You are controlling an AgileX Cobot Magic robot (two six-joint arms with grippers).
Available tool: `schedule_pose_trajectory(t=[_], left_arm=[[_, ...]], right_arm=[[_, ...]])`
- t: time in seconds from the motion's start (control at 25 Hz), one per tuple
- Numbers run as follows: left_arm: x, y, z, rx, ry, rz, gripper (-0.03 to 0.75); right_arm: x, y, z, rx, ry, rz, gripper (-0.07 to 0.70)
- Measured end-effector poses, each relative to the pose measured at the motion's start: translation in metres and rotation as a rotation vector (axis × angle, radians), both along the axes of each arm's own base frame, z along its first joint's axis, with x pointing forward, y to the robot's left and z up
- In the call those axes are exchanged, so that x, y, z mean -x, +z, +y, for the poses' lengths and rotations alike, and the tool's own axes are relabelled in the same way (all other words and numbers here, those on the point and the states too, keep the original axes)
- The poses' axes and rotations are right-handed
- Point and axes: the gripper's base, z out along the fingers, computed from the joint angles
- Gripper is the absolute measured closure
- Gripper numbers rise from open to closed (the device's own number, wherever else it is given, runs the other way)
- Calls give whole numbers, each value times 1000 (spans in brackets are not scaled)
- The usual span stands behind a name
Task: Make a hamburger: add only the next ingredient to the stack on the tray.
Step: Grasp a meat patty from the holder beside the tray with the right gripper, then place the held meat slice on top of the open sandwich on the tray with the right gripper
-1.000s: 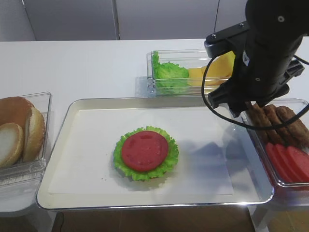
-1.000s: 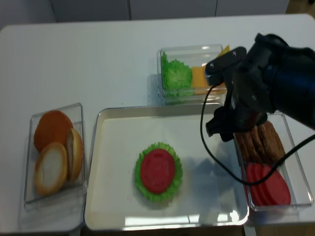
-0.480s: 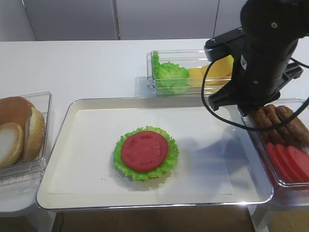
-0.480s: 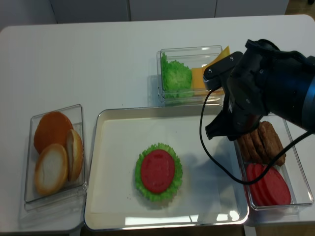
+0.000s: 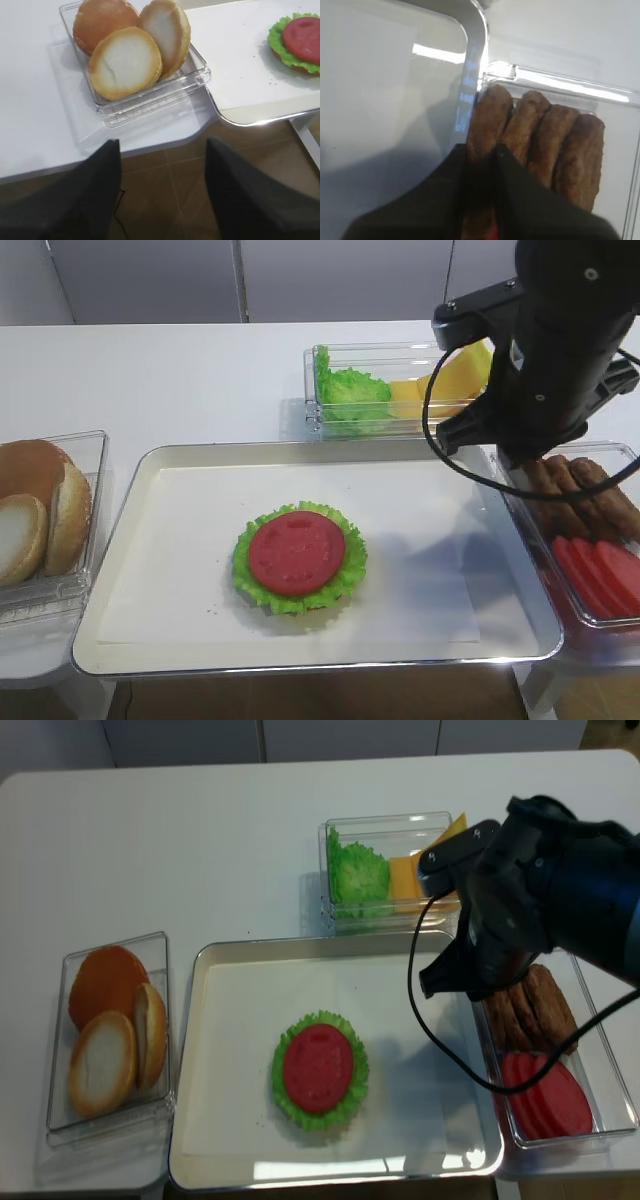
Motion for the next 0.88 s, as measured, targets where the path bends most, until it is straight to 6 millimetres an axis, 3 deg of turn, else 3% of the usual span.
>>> schedule_pose_trajectory(t=[0.36,0.56,0.72,0.88], left_arm=[[0,0,0,0,0,0,314],[0,0,0,0,0,0,314],[0,0,0,0,0,0,314],[0,0,0,0,0,0,314]], right_arm=[[23,48,-15,-77,-14,-122,504],[42,88,-23,-95,-10,-198,505],[59,114,-6,-98,87,-266,505],[70,114,16,-96,153,-270,505]])
